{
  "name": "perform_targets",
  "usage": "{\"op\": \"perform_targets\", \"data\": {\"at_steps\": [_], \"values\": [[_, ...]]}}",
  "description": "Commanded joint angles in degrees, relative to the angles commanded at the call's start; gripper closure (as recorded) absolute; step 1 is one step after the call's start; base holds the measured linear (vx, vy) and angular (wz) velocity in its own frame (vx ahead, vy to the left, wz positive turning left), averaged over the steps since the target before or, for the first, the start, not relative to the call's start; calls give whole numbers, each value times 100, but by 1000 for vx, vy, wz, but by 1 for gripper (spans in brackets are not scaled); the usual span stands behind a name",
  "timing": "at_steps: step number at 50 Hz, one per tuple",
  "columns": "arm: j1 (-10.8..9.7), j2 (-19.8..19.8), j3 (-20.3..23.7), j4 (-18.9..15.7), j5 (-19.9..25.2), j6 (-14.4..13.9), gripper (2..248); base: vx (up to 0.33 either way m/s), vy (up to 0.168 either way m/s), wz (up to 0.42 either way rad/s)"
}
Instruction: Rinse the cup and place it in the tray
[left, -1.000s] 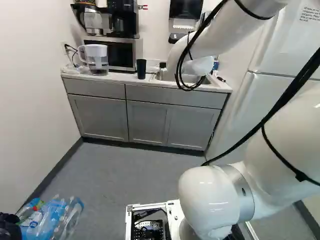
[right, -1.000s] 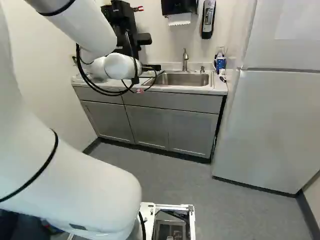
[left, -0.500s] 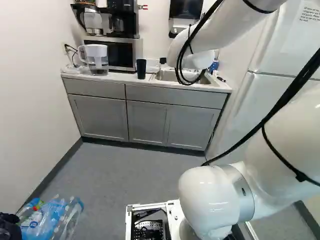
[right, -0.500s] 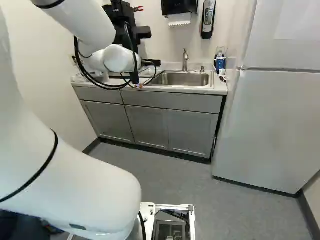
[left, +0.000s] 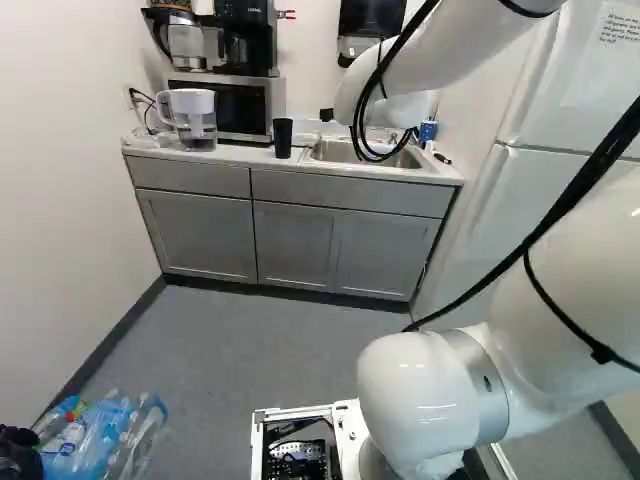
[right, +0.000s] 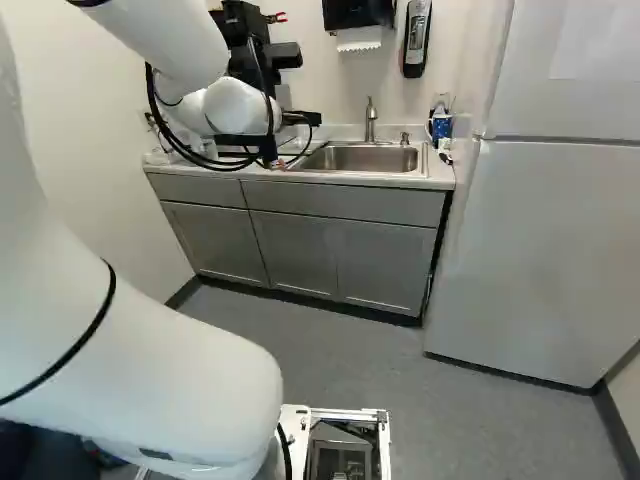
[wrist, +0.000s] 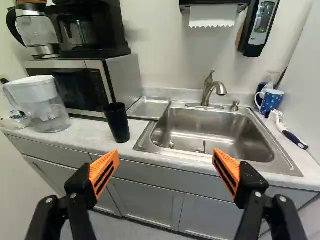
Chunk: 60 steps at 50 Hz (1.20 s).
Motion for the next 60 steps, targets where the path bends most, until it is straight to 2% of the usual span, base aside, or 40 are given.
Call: {"op": "perform_targets", "data": {"at_steps": [22, 47, 60], "values": [[0, 0, 0, 0, 0, 0, 3, 35, -10, 6], [0, 0, 0, 0, 0, 0, 3, 175, -92, -5], [0, 0, 0, 0, 0, 0, 3, 204, -77, 169]]}}
